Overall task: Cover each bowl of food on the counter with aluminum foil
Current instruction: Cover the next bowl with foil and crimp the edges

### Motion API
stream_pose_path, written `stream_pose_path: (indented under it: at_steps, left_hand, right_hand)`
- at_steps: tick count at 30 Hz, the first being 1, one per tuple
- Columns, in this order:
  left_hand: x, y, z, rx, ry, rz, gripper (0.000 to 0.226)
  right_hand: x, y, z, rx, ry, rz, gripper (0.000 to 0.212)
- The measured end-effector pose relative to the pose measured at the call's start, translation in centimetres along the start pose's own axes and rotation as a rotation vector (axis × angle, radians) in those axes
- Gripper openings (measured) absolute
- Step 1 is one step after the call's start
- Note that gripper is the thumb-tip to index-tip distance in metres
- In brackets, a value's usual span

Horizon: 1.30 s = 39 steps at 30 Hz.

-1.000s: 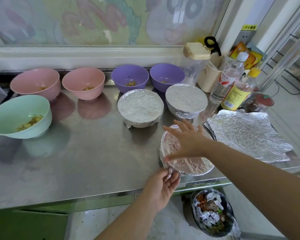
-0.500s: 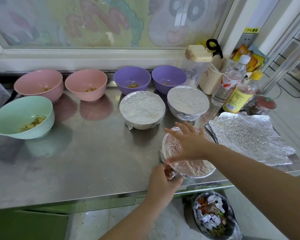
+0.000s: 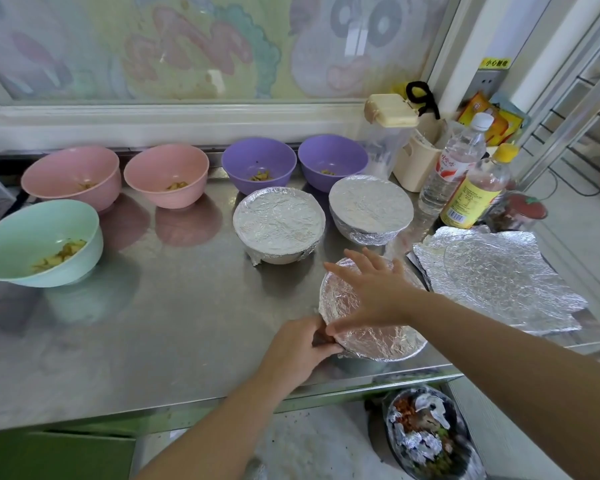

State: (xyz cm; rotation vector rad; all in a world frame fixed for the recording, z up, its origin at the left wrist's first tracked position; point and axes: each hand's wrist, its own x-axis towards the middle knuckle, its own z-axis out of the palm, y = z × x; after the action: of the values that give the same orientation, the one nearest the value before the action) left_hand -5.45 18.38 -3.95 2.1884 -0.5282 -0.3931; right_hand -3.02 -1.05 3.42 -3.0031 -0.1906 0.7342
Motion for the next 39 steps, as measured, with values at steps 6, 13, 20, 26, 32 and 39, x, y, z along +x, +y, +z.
stream_pose_path:
  at_steps: [6,13,20,26,32,39]
  left_hand:
    - [2.1,-0.6,-1.1,-0.004,-0.046,-0.026,0.067]
    - [3.2,1.1,-2.9,0.421,-0.185,0.000,0.085]
    - [3.0,1.6,-3.1,0.217,-0.268,-0.006,0.060]
    - [3.3,1.1,-2.7,-0.004,-0.394,-0.060,0.052]
    - [3.3,0.5,-3.1,-0.238,-0.385,-0.134,0.049]
    - [1.0,1.1,-0.7,-0.506,0.101,-0.452,0.015]
  right_hand:
    - [-0.1,-0.1,-0.1,-0.016,0.007,0.002,0.123]
    - [0.0,-0.1,-0.1,-0.019,0.011,0.003,0.125]
    - [-0.1,-0.1,0.0,-0.024,0.011,0.004,0.125]
    - [-0.1,-0.1,0.1,-0.034,0.021,0.006,0.124]
    - [-0.1,-0.4,0.2,0.014,0.023,0.087,0.124]
    - [-0.1,-1.7,-0.2,0.201,-0.004,0.369,0.135]
